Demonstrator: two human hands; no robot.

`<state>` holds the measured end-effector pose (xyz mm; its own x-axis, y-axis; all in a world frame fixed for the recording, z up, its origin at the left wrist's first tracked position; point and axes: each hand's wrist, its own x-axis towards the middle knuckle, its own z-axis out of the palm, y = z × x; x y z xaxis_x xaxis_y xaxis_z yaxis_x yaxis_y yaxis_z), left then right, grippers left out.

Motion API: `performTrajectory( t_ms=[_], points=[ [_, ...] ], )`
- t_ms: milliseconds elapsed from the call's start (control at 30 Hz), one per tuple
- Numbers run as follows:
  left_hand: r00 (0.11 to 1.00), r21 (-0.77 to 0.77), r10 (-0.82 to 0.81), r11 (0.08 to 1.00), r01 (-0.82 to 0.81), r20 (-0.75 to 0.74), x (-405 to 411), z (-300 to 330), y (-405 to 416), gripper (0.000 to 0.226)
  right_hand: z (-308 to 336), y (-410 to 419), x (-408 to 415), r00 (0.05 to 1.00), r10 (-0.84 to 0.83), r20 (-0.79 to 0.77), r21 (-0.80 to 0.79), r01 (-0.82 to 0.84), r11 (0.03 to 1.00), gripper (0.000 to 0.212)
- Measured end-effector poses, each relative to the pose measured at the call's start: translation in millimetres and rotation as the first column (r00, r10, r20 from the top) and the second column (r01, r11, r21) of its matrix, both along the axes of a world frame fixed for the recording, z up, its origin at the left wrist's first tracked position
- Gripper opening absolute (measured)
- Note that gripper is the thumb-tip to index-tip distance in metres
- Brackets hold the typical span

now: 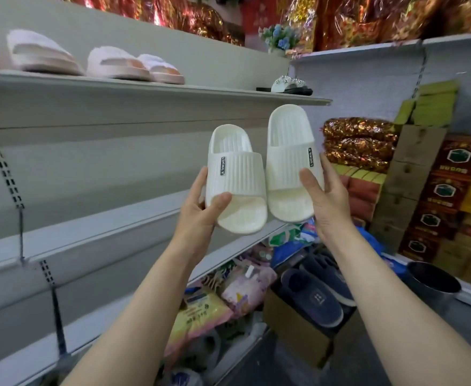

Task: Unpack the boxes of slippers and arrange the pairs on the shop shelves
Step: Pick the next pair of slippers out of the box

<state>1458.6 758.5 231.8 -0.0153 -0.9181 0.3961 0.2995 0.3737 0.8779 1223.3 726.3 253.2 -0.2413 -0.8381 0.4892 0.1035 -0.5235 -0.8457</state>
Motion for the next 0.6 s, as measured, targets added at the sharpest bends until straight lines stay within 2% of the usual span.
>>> performTrajectory(
  t_ms=[33,133,267,400,600],
  points=[
    [1.000,-0.021,0.011,1.000,-0.010,0.011,-5,5,-10,0.086,4,-13,-4,1.000,0.020,0.014,-0.011,-0.020,1.000,0.087],
    [0.997,-0.079,0.073,0.994,-0.070,0.038,-20,23,-43,0.084,18,-54,-17,0.997,0.071,0.029,-0.056,-0.069,0.996,0.070],
    [0.980,-0.153,0.197,0.969,-0.192,0.016,-45,50,-89,0.082,39,-125,-37,0.985,0.171,0.035,-0.114,-0.166,0.979,0.073],
    [0.955,-0.199,0.295,0.937,-0.287,0.010,-70,81,-141,0.080,70,-198,-54,0.951,0.309,-0.004,-0.170,-0.305,0.937,0.056],
    [0.857,-0.265,0.515,0.823,-0.503,-0.027,-87,138,-209,0.058,119,-291,-69,0.851,0.523,-0.045,-0.177,-0.522,0.834,0.086]
  ],
)
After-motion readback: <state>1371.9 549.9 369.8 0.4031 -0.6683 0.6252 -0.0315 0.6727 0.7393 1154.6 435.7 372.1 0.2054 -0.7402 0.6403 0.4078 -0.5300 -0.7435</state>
